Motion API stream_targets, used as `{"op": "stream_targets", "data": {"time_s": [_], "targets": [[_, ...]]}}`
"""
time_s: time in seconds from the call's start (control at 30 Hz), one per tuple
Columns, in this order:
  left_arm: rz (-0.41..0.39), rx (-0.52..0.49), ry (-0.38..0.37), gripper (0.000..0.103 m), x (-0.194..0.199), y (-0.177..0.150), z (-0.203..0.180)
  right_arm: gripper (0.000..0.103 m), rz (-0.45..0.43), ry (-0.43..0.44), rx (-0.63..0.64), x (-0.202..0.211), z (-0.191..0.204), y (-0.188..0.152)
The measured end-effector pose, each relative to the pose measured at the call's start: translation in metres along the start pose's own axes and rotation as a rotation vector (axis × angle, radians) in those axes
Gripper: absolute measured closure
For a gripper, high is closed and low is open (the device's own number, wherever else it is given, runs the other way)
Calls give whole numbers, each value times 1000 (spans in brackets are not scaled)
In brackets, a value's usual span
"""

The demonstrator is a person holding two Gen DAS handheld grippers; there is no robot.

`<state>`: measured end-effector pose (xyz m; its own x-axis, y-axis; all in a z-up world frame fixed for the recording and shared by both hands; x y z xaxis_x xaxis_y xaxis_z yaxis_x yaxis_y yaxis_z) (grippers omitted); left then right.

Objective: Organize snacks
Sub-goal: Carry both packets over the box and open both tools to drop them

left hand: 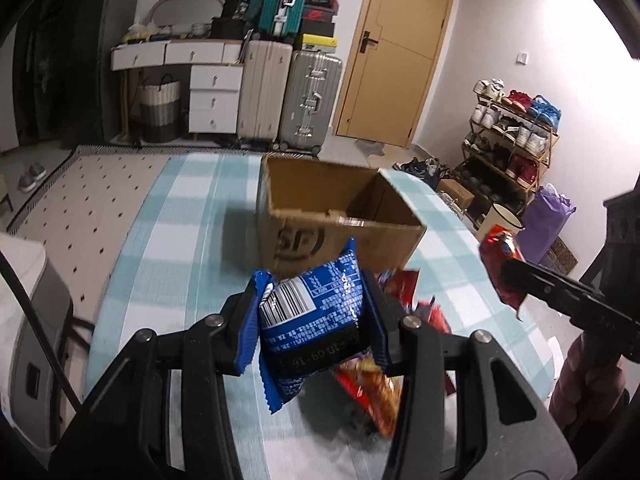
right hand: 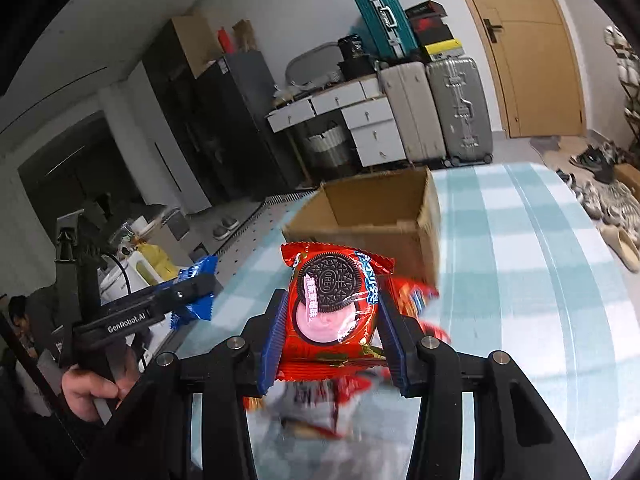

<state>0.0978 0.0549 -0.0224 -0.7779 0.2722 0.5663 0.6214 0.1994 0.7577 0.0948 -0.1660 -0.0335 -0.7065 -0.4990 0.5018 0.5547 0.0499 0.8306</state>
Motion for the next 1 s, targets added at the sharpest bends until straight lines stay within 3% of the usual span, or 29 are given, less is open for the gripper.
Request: {"op": "stream_targets", "data": {"time_s": [0.3,0.57,1.0], "targets": [[-9,-21,-26,61,-26,64,-26,59,15,14,49,-32,-3,55],[37,-17,-42,61,-81,107,-41,59,38,22,46,-81,-23,89],[119,-42,-17,61,-174,118,-46,59,107,22,-3,-149,-63,99]]}}
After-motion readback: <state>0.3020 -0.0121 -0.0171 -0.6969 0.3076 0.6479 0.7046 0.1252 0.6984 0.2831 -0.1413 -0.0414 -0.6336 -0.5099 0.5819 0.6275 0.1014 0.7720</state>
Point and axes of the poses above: each gripper's, at about its wrist camera, not at the fingertips, and x roughly against the way its jaws point, z to its left, y to its top, the point moved 4 cm from there along -x, roughly the way its jaws point, and after that the axes turned 8 degrees about x, right-handed, at the moved point
